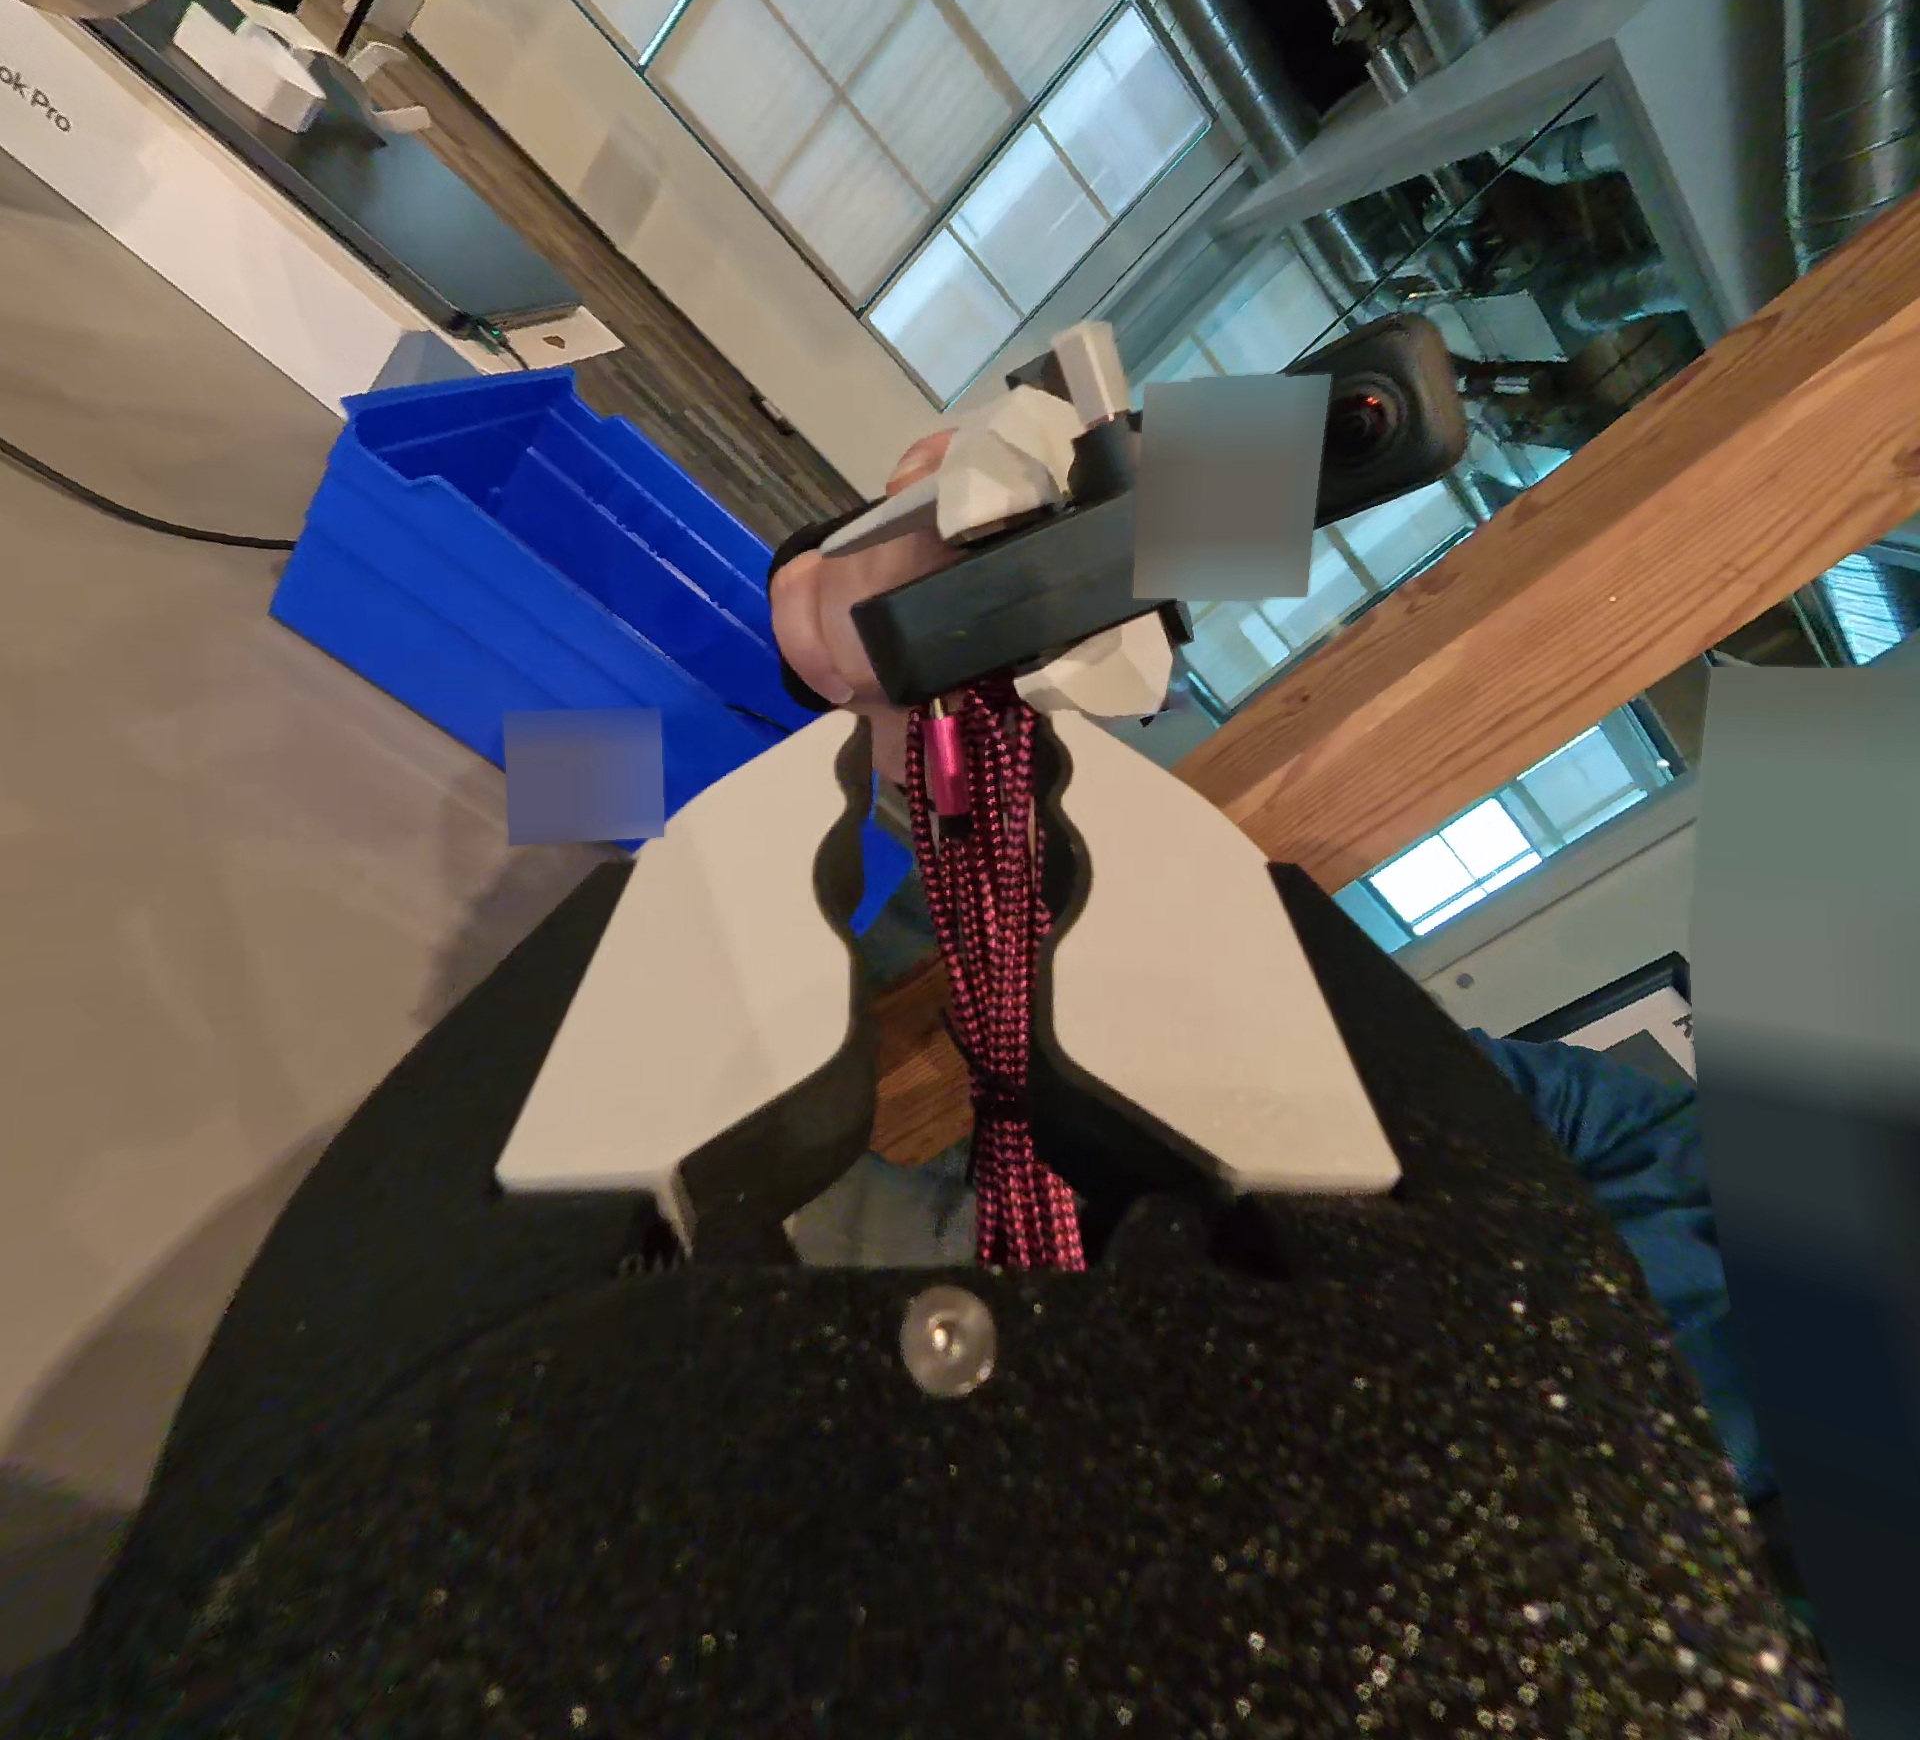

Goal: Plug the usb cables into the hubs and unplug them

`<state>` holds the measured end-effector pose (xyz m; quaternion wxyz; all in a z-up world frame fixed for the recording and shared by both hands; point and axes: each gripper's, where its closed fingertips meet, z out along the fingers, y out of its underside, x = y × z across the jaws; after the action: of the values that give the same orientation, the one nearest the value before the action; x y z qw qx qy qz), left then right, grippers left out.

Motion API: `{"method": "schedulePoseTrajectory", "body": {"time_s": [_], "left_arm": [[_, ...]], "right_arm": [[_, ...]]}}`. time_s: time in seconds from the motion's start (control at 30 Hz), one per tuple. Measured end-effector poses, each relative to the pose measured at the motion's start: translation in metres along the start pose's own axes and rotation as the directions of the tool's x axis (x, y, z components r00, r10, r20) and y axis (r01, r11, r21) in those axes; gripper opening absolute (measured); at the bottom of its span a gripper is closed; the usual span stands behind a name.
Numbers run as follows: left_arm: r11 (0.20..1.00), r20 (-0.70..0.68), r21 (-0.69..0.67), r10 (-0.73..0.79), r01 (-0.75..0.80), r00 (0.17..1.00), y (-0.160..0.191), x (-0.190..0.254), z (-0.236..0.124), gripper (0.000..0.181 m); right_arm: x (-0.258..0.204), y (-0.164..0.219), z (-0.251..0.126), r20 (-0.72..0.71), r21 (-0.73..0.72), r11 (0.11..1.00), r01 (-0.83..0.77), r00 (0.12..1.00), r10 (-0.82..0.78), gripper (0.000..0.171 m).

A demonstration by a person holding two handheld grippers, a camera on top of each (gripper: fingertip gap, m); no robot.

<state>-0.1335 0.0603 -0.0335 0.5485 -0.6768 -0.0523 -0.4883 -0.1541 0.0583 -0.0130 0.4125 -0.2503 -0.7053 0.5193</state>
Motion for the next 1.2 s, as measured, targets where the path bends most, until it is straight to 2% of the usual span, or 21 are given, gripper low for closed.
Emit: {"method": "schedulePoseTrajectory", "body": {"time_s": [0.13, 0.4, 0.8, 0.93, 1.07, 1.2], "left_arm": [[0.999, -0.03, 0.048, -0.014, 0.016, 0.999, -0.007, 0.002, -0.008, 0.034], [1.0, 0.023, 0.023, -0.01, 0.01, 1.0, -0.001, -0.009, -0.01, 0.034], [1.0, 0.026, 0.005, -0.012, 0.012, 1.0, 0.003, -0.011, -0.003, 0.033], [1.0, 0.019, 0.0, -0.019, 0.019, 1.0, 0.005, -0.011, 0.0, 0.027], [1.0, -0.006, 0.006, -0.03, 0.03, 1.0, 0.004, -0.007, 0.001, 0.006], [0.999, -0.013, 0.01, -0.039, 0.039, 0.999, 0.003, -0.006, 0.001, 0.006]], "right_arm": [[-0.002, 0.001, 0.001, 0.007, -0.005, 1.0, 0.003, 1.0, -0.003, 0.021], [-0.001, -0.002, 0.002, 0.014, 0.022, 1.0, -0.012, 1.0, 0.012, 0.021], [-0.001, 0.0, 0.004, 0.016, 0.023, 1.0, -0.018, 1.0, 0.018, 0.02], [-0.003, 0.001, 0.006, 0.019, 0.021, 1.0, -0.018, 1.0, 0.017, 0.021], [-0.002, 0.004, 0.007, 0.011, 0.008, 1.0, -0.013, 1.0, 0.013, 0.02], [-0.001, 0.002, 0.006, 0.009, 0.017, 1.0, -0.017, 1.0, 0.016, 0.02]]}}
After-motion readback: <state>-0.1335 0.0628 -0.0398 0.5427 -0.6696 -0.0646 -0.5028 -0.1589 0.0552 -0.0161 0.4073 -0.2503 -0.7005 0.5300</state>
